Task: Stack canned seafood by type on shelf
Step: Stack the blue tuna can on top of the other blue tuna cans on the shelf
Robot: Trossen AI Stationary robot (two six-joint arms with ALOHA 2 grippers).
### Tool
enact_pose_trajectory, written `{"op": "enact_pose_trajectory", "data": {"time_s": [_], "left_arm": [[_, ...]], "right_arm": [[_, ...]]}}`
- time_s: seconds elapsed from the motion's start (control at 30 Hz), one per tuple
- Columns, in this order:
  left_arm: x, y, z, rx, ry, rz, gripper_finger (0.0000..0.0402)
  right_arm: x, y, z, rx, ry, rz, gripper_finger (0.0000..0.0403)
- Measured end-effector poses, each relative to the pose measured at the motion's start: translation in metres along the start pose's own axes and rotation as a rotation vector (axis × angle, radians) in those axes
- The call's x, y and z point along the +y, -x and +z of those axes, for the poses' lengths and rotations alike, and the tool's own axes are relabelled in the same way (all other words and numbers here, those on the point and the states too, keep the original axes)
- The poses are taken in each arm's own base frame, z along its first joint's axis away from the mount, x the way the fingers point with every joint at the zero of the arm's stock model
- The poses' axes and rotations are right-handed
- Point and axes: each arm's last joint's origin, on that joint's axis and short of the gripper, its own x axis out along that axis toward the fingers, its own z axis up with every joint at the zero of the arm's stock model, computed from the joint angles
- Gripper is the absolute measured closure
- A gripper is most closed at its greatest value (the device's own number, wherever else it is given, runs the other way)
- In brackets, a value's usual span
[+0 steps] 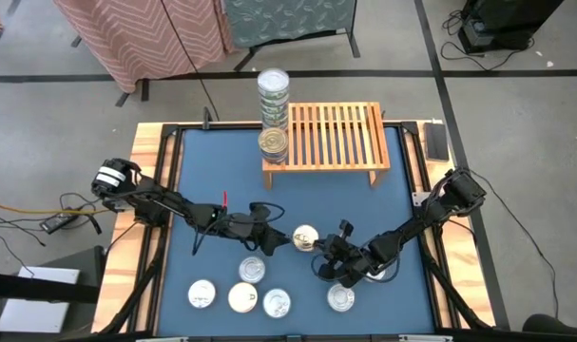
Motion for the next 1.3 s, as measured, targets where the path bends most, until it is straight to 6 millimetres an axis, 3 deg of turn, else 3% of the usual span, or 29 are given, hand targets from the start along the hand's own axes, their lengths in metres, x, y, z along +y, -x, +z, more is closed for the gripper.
{"op": "enact_pose_trajectory", "data": {"time_s": [0.33,0.53,0.7,0.9,1.13,1.3], "left_arm": [[0.014,-0.013,0.012,-0.058,0.062,0.009,0.0198],[0.009,-0.031,0.018,-0.014,-0.038,-0.192,0.0197],[0.003,-0.031,0.019,0.057,-0.156,-0.231,0.0198],[-0.009,-0.021,0.028,0.094,-0.273,-0.061,0.0199],[-0.047,-0.022,0.048,0.301,-0.717,0.157,0.0199],[-0.053,-0.023,0.055,0.318,-0.789,0.175,0.0199]], "right_arm": [[0.000,0.001,-0.006,0.041,0.032,0.029,0.0385],[0.000,0.001,-0.006,0.040,0.019,0.033,0.0390],[0.001,0.001,-0.006,0.046,0.014,0.041,0.0394],[0.001,0.001,-0.005,0.042,0.011,0.045,0.0392],[0.002,0.001,-0.004,0.035,0.000,0.050,0.0388],[0.002,0.001,-0.004,0.035,0.003,0.047,0.0394]]}}
